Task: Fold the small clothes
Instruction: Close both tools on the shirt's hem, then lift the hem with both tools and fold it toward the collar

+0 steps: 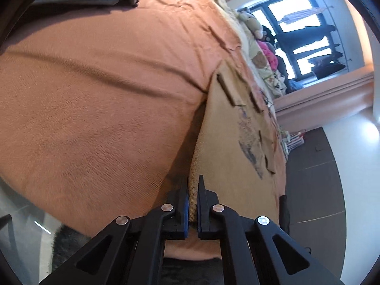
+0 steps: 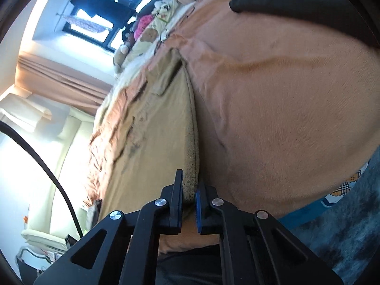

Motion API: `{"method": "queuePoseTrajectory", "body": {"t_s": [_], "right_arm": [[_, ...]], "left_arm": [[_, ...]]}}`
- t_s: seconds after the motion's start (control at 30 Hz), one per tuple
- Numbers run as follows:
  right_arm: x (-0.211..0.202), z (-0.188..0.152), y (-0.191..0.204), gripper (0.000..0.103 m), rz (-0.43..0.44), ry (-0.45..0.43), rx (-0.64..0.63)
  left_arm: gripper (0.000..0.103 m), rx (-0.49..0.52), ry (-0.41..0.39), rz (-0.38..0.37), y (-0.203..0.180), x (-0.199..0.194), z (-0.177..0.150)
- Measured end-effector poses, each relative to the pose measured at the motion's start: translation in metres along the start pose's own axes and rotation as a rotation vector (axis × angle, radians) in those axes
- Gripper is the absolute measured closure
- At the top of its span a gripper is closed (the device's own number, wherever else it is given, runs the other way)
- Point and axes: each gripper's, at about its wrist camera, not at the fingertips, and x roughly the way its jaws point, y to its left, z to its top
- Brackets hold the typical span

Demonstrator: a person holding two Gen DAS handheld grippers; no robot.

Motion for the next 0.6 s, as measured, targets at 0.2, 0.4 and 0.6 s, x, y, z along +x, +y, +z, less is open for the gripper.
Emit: {"method": "queuePoseTrajectory", "body": {"t_s": [0.2, 0.4, 0.6], "right_arm": [[-0.021, -0.004, 0.006, 0.099, 0.041, -0.031, -0.023], [-0.037, -0.011, 0.009, 0.099, 0.072, -0.027, -0.066], [-0.051, -0.017, 0.003, 0.099, 0.090, -0.042, -0.081]], "left_arm": [[0.100, 0.034, -0.024, -0.035, -0.014, -0.023, -0.011], [0.100, 0.072, -0.046, -0.046, -0.021, -0.049, -0.025], [0.100, 0.084, -0.061, -0.056, -0.023, -0.069, -0.036]]}}
